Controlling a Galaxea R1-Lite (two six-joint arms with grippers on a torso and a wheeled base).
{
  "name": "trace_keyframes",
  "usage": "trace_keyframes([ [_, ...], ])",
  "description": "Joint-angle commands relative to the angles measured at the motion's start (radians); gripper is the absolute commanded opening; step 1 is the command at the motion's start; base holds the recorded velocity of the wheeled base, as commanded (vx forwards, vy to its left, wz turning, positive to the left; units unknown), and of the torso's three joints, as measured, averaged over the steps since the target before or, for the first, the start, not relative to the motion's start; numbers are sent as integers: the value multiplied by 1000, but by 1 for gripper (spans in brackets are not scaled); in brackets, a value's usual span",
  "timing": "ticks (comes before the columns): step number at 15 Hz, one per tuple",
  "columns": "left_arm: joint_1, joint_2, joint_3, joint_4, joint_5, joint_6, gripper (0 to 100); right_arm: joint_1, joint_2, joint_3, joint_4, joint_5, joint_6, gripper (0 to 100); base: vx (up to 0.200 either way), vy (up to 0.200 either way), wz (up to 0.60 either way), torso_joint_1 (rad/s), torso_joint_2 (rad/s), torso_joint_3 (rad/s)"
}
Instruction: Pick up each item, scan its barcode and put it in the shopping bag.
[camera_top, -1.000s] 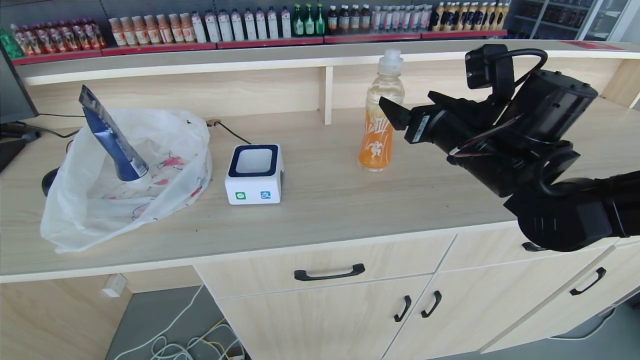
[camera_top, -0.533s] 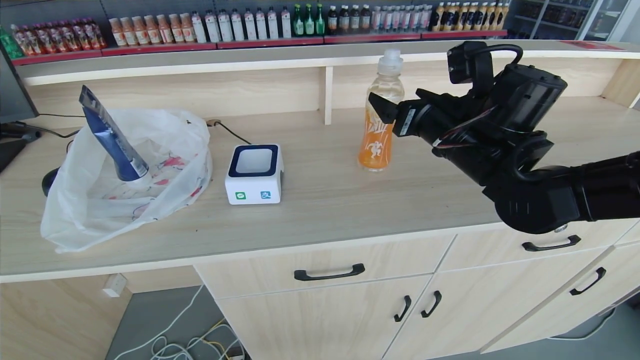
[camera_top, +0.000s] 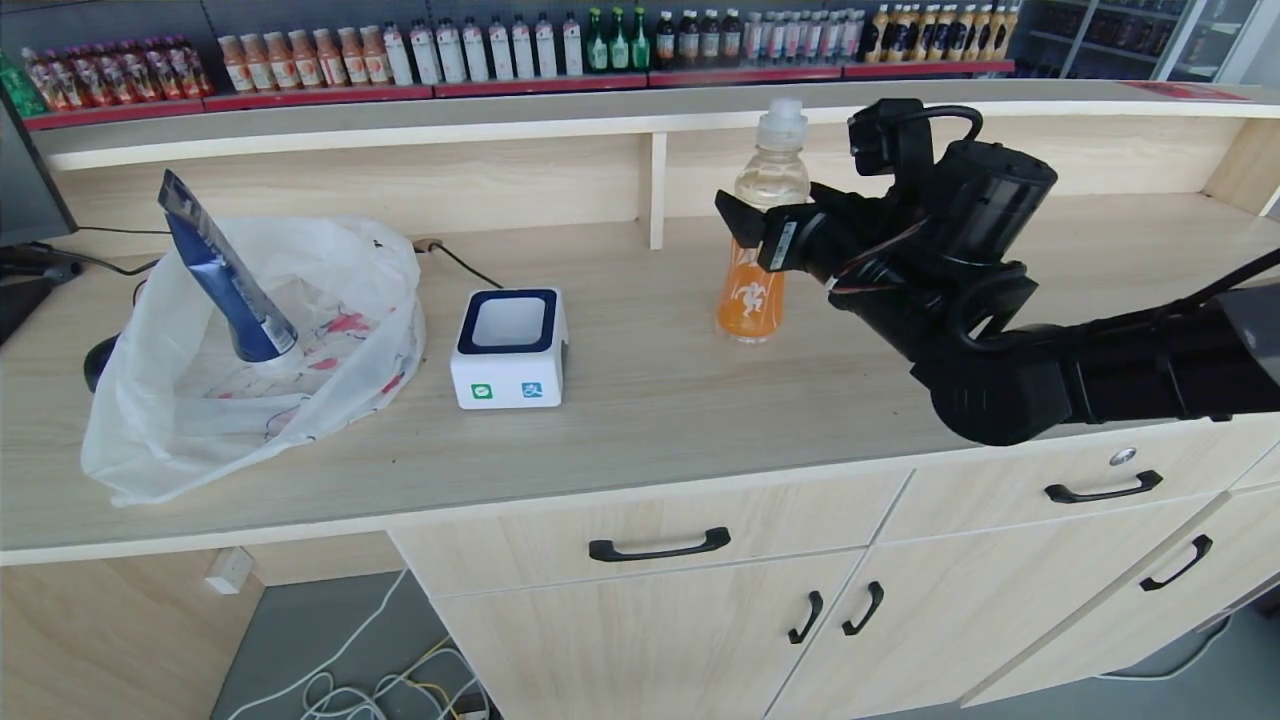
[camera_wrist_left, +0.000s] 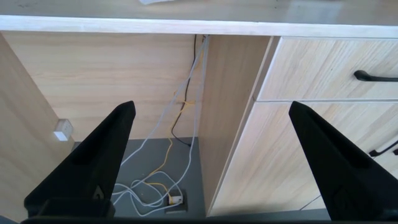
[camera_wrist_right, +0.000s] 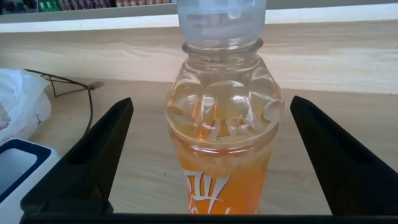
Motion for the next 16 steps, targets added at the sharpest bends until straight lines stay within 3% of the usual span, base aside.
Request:
trace_keyframes([
  [1,0,0,0,1,0,-1,100,1,35,-14,-2,-1,-3,100,0,0,0,0,0,0],
  [16,0,0,0,-1,0,-1,100,-36,170,-189,6,1,-6,100,0,0,0,0,0,0],
])
